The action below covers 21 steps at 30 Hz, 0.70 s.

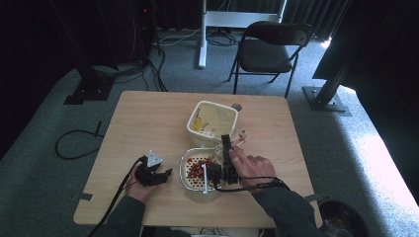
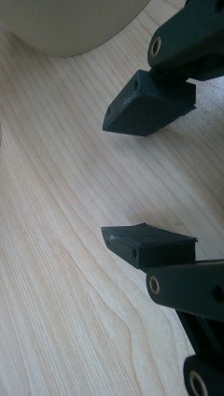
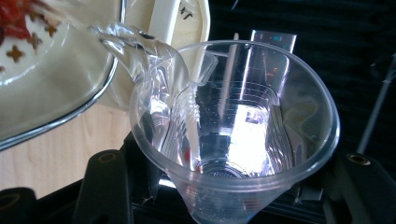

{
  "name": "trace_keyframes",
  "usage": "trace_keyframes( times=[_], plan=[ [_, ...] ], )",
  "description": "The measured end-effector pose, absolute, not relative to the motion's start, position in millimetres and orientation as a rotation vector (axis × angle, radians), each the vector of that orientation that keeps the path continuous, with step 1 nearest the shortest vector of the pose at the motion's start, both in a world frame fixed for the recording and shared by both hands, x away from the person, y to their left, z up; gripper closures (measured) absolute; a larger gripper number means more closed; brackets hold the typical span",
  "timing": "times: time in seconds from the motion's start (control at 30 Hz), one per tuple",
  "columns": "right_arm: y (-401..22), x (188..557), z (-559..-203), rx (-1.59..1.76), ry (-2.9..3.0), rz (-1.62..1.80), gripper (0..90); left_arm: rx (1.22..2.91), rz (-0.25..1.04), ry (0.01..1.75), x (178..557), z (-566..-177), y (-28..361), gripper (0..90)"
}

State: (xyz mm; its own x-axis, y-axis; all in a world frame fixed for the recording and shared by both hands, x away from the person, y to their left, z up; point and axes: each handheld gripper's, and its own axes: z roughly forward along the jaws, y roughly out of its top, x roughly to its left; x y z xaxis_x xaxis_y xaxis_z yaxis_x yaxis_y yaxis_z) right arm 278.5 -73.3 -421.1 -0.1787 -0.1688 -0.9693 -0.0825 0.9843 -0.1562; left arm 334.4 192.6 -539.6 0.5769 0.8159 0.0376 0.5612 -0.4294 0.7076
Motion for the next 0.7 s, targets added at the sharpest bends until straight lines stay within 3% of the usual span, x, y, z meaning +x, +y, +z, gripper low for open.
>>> trace_keyframes(
  times=[0.7],
  plan=[
    [-71.6,271.0,-422.8,-0.266,1.636,-0.149,39.9,2.147,0.495,1.092,334.7,-539.9,192.9,44.1]
  ],
)
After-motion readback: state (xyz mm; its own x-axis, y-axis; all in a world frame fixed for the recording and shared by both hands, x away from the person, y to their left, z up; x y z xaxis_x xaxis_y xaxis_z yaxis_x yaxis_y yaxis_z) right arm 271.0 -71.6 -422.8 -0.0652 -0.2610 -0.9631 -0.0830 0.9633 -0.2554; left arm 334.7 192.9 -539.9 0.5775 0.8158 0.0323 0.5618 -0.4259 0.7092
